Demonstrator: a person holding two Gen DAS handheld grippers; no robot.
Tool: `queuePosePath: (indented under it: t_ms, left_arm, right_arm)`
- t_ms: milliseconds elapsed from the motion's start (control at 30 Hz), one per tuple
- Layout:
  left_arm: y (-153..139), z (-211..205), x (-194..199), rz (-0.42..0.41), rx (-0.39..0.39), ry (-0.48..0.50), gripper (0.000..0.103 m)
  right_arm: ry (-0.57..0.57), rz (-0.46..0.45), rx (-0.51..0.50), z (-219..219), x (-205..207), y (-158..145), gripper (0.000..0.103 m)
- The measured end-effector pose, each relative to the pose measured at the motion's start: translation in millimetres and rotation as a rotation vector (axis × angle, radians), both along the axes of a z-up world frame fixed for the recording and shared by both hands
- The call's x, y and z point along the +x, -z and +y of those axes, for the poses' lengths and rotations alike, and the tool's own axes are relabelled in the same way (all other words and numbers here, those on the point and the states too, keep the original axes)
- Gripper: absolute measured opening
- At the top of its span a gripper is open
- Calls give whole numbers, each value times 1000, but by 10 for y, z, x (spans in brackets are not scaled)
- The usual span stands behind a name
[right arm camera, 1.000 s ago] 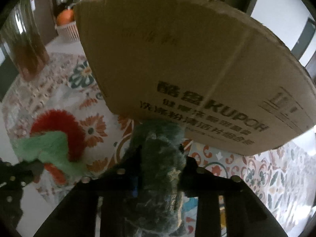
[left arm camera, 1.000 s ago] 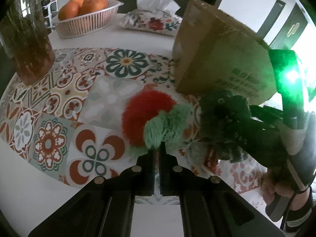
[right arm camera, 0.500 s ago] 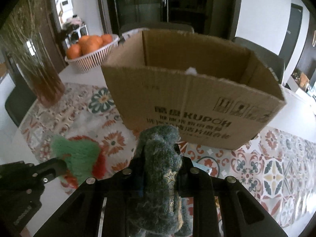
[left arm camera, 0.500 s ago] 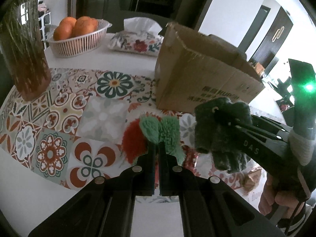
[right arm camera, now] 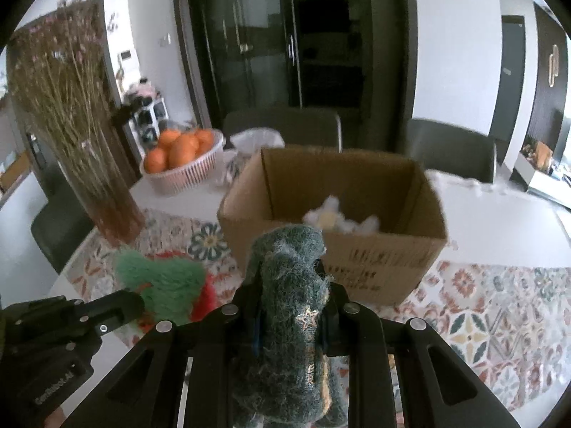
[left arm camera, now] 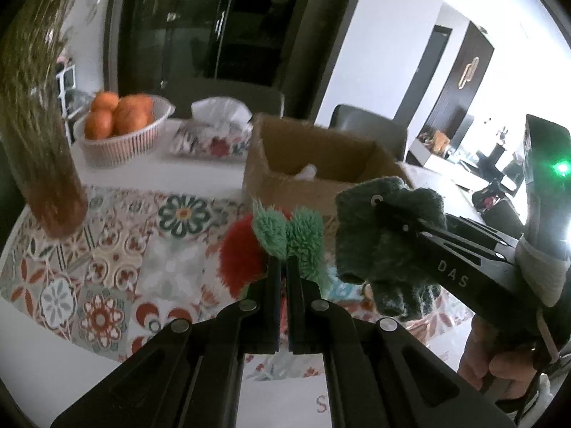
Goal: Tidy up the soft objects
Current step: 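Carry both plushes over the box and release them inside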
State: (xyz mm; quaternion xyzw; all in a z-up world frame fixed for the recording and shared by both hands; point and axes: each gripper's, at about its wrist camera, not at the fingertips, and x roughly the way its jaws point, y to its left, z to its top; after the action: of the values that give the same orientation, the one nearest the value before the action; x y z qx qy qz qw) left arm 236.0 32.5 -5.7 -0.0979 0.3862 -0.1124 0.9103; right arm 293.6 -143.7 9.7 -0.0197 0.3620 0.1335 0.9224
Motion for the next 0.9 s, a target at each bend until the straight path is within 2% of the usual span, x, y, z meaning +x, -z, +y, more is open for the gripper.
queuePosePath:
  t_ms: [400, 667, 900]
  left_arm:
    - [-486, -267, 180, -114, 29, 64, 4]
    - [-650, -396, 465, -152, 47, 92, 4]
    - [-665, -514, 782, -152, 53, 115, 4]
  right_arm:
    - [45, -104, 30, -253, 83, -529, 24]
    - [72, -119, 27, -370, 291, -651, 24]
    - [93, -84, 45, -485, 570, -605, 24]
